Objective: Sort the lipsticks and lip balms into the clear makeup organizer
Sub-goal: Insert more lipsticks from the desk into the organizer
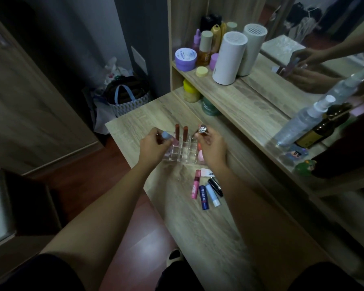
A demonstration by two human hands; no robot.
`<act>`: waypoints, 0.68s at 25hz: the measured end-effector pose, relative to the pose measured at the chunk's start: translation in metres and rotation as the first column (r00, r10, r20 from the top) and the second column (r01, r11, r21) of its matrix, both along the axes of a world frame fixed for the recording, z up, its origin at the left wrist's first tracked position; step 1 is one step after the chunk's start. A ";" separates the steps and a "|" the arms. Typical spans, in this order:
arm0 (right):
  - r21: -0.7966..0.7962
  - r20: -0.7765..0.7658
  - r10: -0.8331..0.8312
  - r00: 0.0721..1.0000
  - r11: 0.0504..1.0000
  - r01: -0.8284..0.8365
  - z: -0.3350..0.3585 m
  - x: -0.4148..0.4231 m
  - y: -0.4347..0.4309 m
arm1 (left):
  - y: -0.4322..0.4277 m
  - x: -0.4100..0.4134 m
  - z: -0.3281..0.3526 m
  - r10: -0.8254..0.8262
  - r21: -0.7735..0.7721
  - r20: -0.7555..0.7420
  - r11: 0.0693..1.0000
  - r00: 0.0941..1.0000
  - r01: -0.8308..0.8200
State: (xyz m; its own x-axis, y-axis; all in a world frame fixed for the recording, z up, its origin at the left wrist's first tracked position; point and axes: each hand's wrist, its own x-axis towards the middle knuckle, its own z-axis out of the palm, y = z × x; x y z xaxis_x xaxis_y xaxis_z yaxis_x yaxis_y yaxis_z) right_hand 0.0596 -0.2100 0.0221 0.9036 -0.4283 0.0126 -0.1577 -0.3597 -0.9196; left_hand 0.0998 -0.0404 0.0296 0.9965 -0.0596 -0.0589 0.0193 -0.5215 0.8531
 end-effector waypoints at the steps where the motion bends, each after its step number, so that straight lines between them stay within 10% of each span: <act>1: -0.012 -0.002 0.006 1.000 1.000 -0.006 -0.002 0.001 0.002 | -0.001 0.001 -0.003 -0.009 0.003 -0.001 1.000 1.000 0.009; 17: -0.205 -0.188 0.063 0.980 0.973 -0.102 -0.024 0.020 0.001 | -0.022 0.011 -0.012 -0.131 0.289 0.123 0.953 0.984 0.091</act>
State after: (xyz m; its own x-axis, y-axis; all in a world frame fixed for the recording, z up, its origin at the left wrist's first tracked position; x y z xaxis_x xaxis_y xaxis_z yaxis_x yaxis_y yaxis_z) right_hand 0.0792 -0.2087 -0.0014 0.9315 -0.3569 -0.0702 -0.2745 -0.5629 -0.7796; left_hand 0.1105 -0.0628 0.0176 0.9841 -0.1709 0.0490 -0.1602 -0.7323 0.6619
